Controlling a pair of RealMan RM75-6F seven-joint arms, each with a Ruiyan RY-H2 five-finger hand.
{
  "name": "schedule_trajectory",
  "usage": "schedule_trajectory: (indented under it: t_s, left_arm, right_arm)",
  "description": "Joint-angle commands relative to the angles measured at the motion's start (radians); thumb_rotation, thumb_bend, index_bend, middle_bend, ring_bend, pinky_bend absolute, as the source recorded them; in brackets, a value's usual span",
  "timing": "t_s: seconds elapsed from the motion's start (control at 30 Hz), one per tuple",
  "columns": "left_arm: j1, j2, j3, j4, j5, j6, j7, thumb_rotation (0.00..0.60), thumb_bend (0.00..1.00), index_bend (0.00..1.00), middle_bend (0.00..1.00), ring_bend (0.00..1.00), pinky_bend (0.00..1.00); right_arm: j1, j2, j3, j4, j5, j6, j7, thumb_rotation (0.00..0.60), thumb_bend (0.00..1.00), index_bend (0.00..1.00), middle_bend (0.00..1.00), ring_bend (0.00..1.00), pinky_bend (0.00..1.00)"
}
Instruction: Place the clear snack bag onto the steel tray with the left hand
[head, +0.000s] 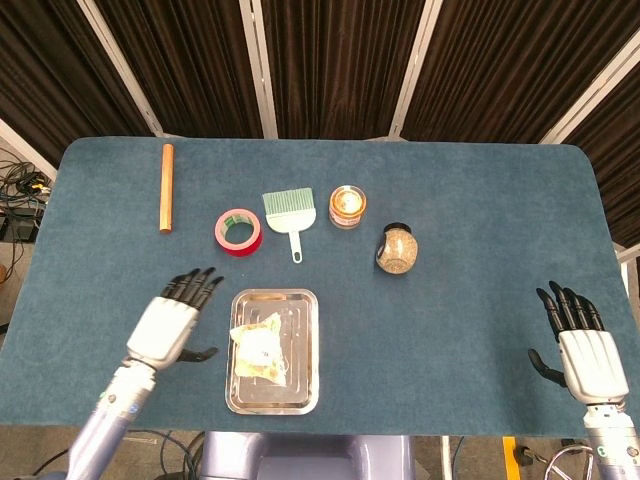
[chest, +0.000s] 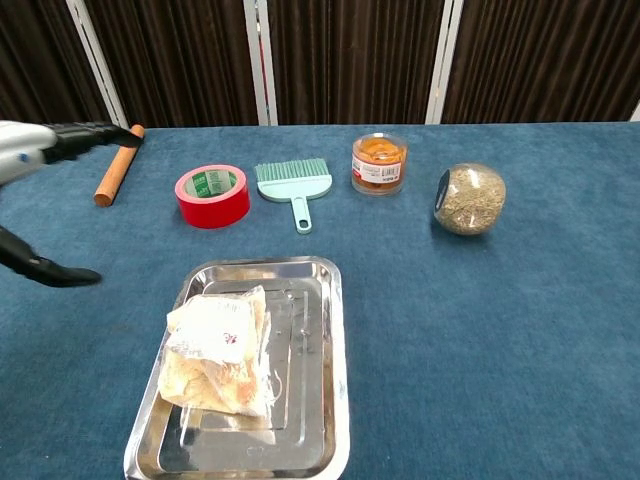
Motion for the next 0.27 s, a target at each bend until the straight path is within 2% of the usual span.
schedule_trajectory:
  t_s: [0.03, 0.17, 0.27]
  left_arm:
    - [0.072, 0.106, 0.034, 0.035, 0.053, 0.076, -0.139, 0.600, 0.10, 0.00, 0.00, 0.00, 0.11]
    - [0.171, 0.180, 0.074, 0.142, 0.122, 0.192, -0.343, 0.600, 0.06, 0.00, 0.00, 0.00, 0.01]
    - [0.229, 0.205, 0.113, 0.246, 0.168, 0.247, -0.448, 0.600, 0.04, 0.00, 0.00, 0.00, 0.00]
  right_arm:
    - [0.000, -0.001, -0.001, -0.003, 0.000, -0.002, -0.007, 0.600, 0.30, 0.00, 0.00, 0.00, 0.10]
    - [0.003, -0.006, -0.001, -0.004, 0.006, -0.009, -0.020, 0.600, 0.30, 0.00, 0.00, 0.00, 0.10]
    - [0.002, -0.007, -0.003, -0.004, 0.004, -0.009, -0.029, 0.600, 0.30, 0.00, 0.00, 0.00, 0.10]
